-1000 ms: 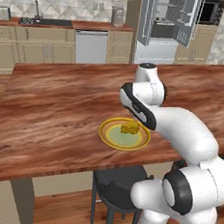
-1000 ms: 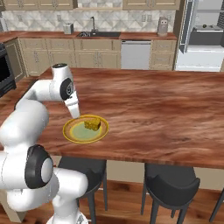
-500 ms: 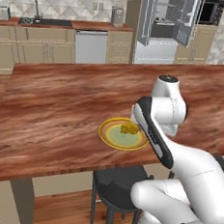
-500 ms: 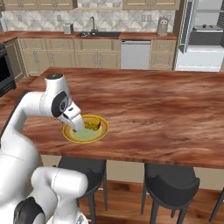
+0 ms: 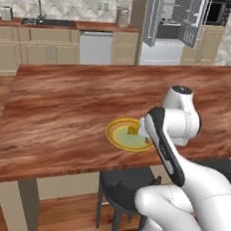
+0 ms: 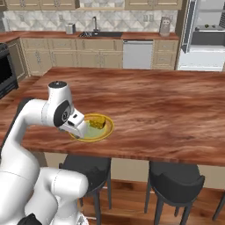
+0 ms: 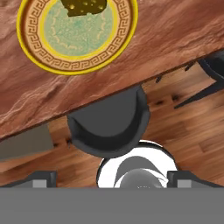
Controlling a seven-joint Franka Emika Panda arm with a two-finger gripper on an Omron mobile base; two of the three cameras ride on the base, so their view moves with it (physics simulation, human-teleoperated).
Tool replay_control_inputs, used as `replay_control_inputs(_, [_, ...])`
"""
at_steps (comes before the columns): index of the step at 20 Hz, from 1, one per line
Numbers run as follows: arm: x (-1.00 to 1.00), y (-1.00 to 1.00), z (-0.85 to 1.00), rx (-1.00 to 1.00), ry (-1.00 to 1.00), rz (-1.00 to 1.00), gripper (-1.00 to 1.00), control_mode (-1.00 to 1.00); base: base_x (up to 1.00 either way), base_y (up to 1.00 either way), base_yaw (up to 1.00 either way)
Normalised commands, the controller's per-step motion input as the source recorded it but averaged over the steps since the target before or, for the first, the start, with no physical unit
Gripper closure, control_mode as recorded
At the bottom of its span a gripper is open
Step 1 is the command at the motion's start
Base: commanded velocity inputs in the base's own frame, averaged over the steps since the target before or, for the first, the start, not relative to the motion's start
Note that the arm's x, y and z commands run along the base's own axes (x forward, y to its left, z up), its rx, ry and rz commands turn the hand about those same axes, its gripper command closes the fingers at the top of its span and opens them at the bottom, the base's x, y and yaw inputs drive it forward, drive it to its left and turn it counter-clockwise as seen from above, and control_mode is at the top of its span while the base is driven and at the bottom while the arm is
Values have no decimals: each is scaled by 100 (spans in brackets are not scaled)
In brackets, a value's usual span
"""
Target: Take the cheese, fish, and avocado from the fridge and place them on the plate on the dining counter to create an appetizer plate.
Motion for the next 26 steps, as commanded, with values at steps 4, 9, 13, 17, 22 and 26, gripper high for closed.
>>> replay_control_inputs(4, [0, 0, 0, 0, 0, 0, -100, 100, -76, 100, 0])
replay_control_inputs(9, [0, 0, 0, 0, 0, 0, -100, 100, -51, 100, 0])
replay_control_inputs(13, [0, 0, 0, 0, 0, 0, -100, 100, -19, 100, 0])
replay_control_inputs(17, [0, 0, 0, 0, 0, 0, -100, 100, 0, 100, 0])
replay_control_inputs(22, [0, 0, 0, 0, 0, 0, -100, 100, 4, 100, 0])
replay_control_inputs(26, [0, 0, 0, 0, 0, 0, -100, 100, 46, 100, -4])
